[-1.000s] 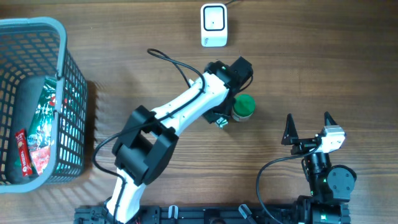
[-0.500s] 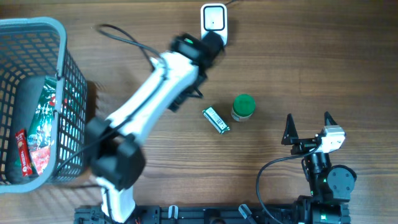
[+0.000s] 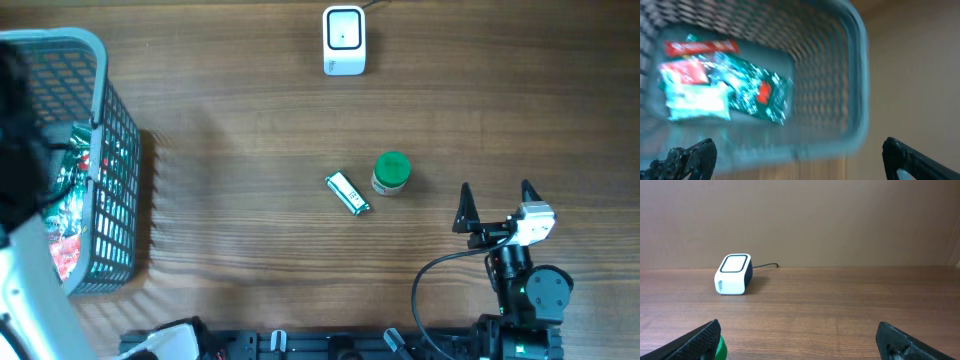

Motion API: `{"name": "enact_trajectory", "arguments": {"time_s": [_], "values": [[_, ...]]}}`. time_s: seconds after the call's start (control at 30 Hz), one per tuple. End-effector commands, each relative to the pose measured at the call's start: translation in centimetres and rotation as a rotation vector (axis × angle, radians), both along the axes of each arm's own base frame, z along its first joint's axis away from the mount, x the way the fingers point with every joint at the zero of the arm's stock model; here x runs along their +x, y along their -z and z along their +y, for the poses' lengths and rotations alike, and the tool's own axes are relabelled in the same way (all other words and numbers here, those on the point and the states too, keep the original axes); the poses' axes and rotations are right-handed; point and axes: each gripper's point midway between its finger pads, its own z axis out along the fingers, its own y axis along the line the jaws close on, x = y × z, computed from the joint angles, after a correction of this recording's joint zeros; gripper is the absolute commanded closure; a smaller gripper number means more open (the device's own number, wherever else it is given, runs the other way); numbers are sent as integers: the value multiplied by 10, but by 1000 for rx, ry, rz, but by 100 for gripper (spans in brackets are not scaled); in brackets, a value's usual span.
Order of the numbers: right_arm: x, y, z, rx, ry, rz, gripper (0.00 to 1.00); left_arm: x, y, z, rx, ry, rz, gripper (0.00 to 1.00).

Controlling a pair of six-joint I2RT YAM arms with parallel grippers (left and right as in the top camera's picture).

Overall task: Scan the item barcode
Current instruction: 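Reach into the basket and grasp the pale green wrapped packet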

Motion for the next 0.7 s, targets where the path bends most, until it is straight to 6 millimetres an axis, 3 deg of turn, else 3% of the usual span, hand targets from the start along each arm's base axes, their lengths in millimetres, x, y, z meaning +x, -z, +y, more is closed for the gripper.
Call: {"name": "enact_trajectory", "arguments": {"time_s": [0.0,0.1,0.33,0.47,0.67], "values": [[0,-1,-2,-9,14,-8,0,6,44,46,-155,-66,112,0],[0,-1,-2,-9,14,-8,0,14,105,69,-412,-112,200,0],[0,-1,-2,-9,14,-8,0,28,218,68,-782,-144,477,0],[0,-1,-2,-9,14,-8,0,24,262,60,-858,-157,603,0],[0,-1,-2,-9,14,-8,0,12,322,51,-891,-170,659,0]]}}
